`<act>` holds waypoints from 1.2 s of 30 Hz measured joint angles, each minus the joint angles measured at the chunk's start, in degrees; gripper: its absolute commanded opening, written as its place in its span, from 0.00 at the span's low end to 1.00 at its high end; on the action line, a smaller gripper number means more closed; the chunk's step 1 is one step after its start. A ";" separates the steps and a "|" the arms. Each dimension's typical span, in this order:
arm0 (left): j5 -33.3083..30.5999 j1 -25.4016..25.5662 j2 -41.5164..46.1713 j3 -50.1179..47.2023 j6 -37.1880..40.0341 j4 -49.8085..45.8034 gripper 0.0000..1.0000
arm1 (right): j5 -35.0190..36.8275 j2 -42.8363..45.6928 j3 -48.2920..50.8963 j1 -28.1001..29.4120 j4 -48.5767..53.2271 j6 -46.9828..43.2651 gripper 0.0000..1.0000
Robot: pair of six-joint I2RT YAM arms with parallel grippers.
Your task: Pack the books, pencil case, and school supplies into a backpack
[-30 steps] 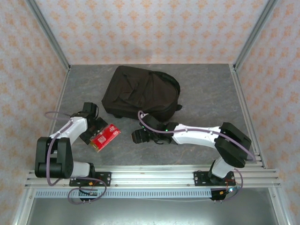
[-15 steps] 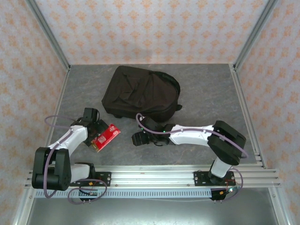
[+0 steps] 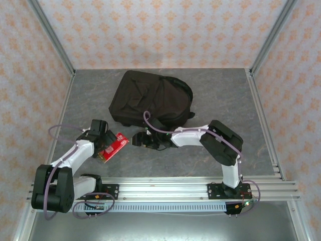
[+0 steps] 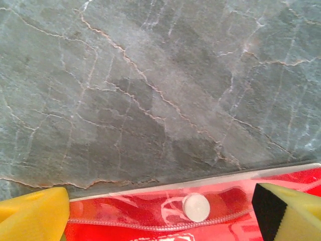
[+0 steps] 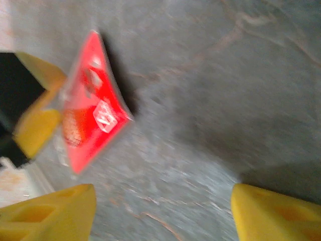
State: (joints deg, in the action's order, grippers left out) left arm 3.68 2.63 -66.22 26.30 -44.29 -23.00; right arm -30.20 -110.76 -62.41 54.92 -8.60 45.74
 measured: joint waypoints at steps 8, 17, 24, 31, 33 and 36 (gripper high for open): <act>2.32 0.28 5.60 -2.23 0.83 0.90 0.95 | -1.27 -4.94 -3.50 0.02 -4.96 5.33 0.58; 12.46 2.27 11.85 -4.74 -0.46 1.14 0.95 | -2.45 -9.86 -9.09 0.00 -5.62 8.33 0.46; 14.32 2.25 13.35 -5.62 -0.87 0.70 0.96 | -2.71 -11.17 -10.62 0.52 -5.73 9.38 0.42; 14.60 2.25 13.25 -5.90 -0.83 1.22 0.93 | -3.52 -14.36 -13.25 0.66 -8.24 12.48 0.30; 14.86 2.25 13.27 -6.08 -0.81 1.42 0.92 | -3.69 -15.52 -14.32 0.72 -9.44 13.31 0.22; 14.99 2.25 13.64 -6.27 -0.66 1.60 0.92 | -3.15 -17.70 -16.17 1.25 -10.93 13.90 0.06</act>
State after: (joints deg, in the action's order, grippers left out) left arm 18.68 4.89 -52.58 20.03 -44.95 -21.41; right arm -33.34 -128.46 -78.59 56.16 -19.53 59.64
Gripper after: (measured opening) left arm 0.923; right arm 0.157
